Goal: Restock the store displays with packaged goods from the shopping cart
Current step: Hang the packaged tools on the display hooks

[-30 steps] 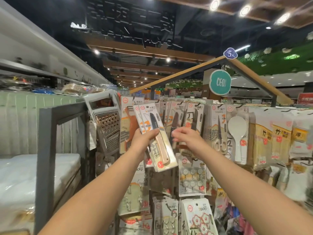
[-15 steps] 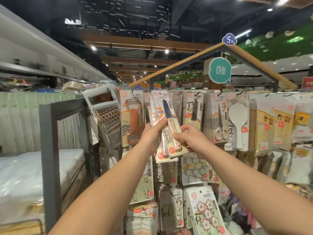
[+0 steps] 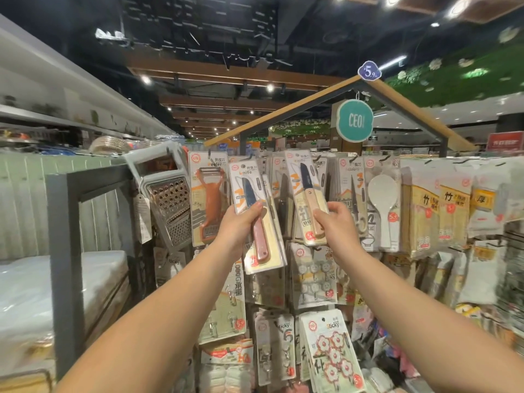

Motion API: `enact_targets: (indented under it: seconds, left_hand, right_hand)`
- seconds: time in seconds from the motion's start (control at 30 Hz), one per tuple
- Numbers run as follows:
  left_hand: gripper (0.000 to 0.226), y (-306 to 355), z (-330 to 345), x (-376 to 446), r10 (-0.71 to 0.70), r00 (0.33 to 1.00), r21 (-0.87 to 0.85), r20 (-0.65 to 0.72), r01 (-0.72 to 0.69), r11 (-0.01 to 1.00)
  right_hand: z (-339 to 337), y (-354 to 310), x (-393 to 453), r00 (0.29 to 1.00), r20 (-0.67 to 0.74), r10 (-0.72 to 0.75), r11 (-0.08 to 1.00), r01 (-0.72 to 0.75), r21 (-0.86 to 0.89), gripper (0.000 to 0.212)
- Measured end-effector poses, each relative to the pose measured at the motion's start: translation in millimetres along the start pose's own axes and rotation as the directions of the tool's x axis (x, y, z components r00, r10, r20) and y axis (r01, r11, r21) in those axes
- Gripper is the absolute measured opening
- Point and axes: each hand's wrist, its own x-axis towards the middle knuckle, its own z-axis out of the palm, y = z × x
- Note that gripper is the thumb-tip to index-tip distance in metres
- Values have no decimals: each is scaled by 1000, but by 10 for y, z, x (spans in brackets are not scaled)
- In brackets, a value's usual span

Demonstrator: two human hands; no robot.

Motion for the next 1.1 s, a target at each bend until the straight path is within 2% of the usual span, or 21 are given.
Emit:
enact_targets:
  seconds: [0.17,0.33,0.5,0.7,0.9,1.1]
  left_hand:
    - [33,-73,-87,8,19,999,59,-28,-17,998]
    - [25,-82,-86,-40,36,999,87,-26,-34,996]
    - [33,-111,-83,-86,52,999,105,-7,-51,993]
    - [19,-142,-116,-131,89,995,109,40,-93,990]
    - [35,-158,-123,-145,94,995,94,9,-95,991]
    - [39,-177,-129,-125,91,996,90,-12,-89,992]
  right_hand:
    - [-58,35,-16,1000,21,-3,999,4,-41,34]
    - [-74,-17,-29,998,54,-42,999,43,-24,22]
    - [-71,-16,-32,996,70,-46,999,48,-24,23]
    - [-126,62,-8,997,70,-13,999,11,33,28]
    - [-92,125,33,996,85,25,999,-29,44,42]
    - [-18,141,39,1000,-3,25,995,-25,92,39]
